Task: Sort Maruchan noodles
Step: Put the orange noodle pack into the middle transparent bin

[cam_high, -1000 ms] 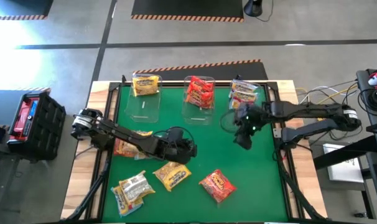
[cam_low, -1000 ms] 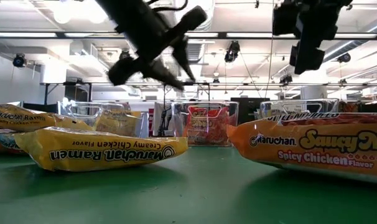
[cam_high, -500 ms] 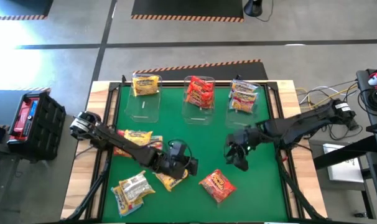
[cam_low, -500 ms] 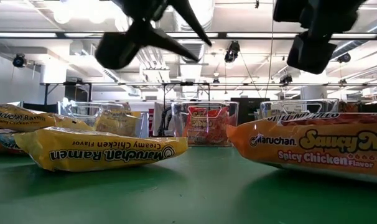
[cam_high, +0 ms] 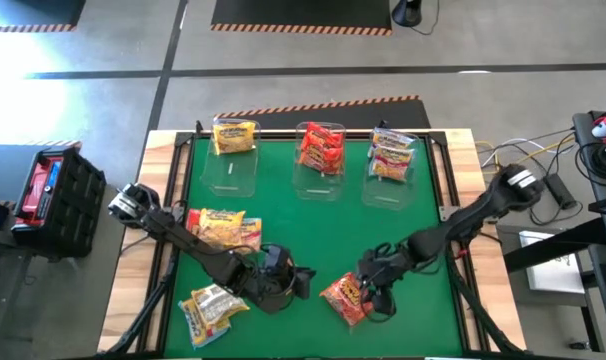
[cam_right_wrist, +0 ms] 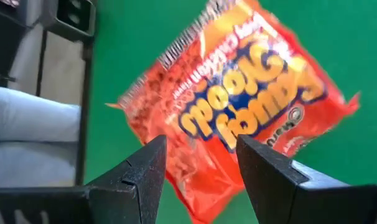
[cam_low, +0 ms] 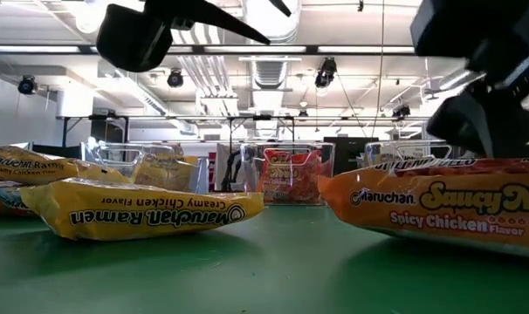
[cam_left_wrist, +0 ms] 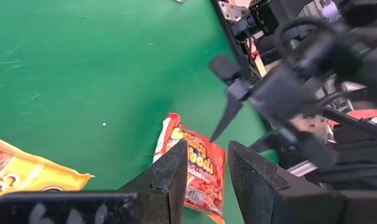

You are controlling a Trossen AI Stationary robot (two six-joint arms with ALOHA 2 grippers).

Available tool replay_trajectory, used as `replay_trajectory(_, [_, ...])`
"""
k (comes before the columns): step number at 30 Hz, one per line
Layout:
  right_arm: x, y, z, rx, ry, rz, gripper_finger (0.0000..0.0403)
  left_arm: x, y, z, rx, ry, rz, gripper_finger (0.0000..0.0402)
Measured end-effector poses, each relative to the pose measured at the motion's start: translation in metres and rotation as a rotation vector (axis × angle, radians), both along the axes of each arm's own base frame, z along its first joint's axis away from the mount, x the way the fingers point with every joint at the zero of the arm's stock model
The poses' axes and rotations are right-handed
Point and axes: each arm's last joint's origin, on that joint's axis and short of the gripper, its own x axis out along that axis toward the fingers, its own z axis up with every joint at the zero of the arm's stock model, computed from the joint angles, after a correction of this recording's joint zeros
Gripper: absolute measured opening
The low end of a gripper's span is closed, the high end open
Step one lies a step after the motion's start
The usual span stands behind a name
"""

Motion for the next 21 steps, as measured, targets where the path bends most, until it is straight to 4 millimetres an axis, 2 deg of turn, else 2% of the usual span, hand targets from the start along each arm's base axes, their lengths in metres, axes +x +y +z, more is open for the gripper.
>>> replay_trajectory(5, [0.005, 0.009, -0.019, -0.006, 0.03, 0.006, 0.0182, 0.0, -0.001, 0.0, -0.001, -0.003, -0.001, 0.0099])
replay_trajectory(10, [0.009, 0.01, -0.029, -0.043, 0.024, 0.007, 0.0175, 0.0, -0.001, 0.0, 0.017, 0.001, -0.015, 0.0099])
replay_trajectory(15, [0.015, 0.002, -0.032, -0.165, -0.039, -0.043, 0.0163, -0.001, -0.001, 0.0, 0.02, 0.003, -0.016, 0.0099])
replay_trajectory(21, [0.024, -0.02, -0.03, -0.29, -0.092, -0.132, 0.0154, -0.001, -0.002, 0.0, 0.013, 0.008, -0.028, 0.0099])
